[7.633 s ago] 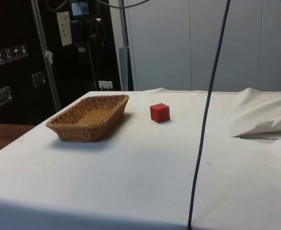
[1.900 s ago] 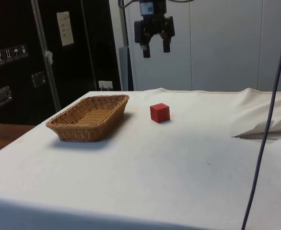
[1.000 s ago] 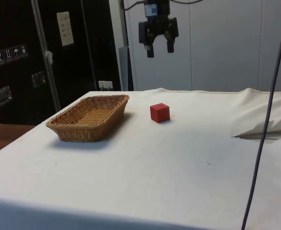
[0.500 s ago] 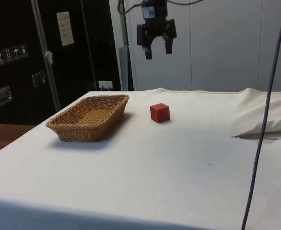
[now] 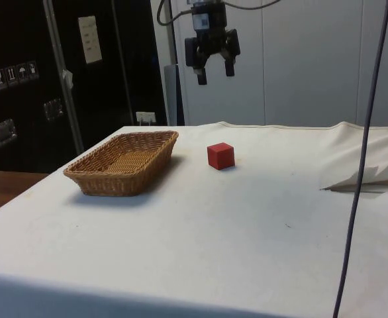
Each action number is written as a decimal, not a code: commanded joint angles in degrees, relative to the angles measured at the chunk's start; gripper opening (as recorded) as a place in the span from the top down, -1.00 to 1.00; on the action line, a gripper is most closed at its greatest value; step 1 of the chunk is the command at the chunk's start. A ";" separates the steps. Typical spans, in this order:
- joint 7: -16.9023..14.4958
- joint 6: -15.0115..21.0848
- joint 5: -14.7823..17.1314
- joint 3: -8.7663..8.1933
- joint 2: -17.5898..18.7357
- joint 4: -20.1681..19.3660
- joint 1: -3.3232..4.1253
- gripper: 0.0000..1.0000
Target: Pick up the cube and place it into the basket.
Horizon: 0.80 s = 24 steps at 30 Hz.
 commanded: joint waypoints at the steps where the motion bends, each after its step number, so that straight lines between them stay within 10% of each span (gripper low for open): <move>1: 0.17 0.57 -0.23 0.00 0.11 -0.17 0.00 -1.00; 24: 3.38 12.26 -0.86 0.06 2.23 -4.76 0.23 -1.00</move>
